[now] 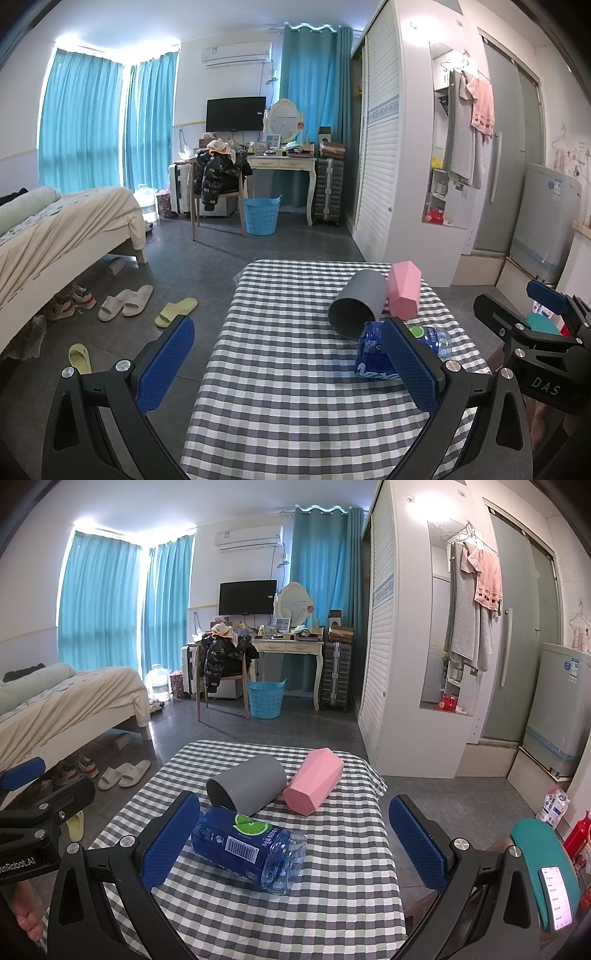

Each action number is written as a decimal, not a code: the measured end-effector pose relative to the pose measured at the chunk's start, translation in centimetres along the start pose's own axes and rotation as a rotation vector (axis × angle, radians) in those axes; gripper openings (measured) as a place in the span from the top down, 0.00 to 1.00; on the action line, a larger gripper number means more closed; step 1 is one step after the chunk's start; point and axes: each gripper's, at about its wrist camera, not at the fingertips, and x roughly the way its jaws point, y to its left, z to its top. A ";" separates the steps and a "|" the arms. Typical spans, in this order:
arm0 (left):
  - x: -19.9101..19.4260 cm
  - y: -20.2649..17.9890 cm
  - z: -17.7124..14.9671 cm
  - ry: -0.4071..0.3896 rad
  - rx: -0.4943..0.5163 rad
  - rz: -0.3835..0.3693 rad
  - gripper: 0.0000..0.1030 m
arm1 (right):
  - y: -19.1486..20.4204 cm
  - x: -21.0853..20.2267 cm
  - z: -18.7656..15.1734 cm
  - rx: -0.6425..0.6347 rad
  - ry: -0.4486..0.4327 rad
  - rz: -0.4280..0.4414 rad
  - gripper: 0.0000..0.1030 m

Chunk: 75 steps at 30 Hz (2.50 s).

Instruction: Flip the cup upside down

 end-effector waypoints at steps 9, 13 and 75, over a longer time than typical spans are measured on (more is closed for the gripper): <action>-0.1 -0.6 0.1 0.002 0.003 -0.003 0.00 | 0.1 0.4 -0.3 0.001 0.012 0.000 0.00; -0.1 -0.5 0.0 0.001 0.002 -0.004 0.00 | 0.1 0.5 -0.3 0.001 0.013 0.000 0.00; 24.2 -7.7 1.9 0.559 0.188 -0.313 0.05 | -7.9 11.8 2.7 0.060 0.191 -0.083 0.00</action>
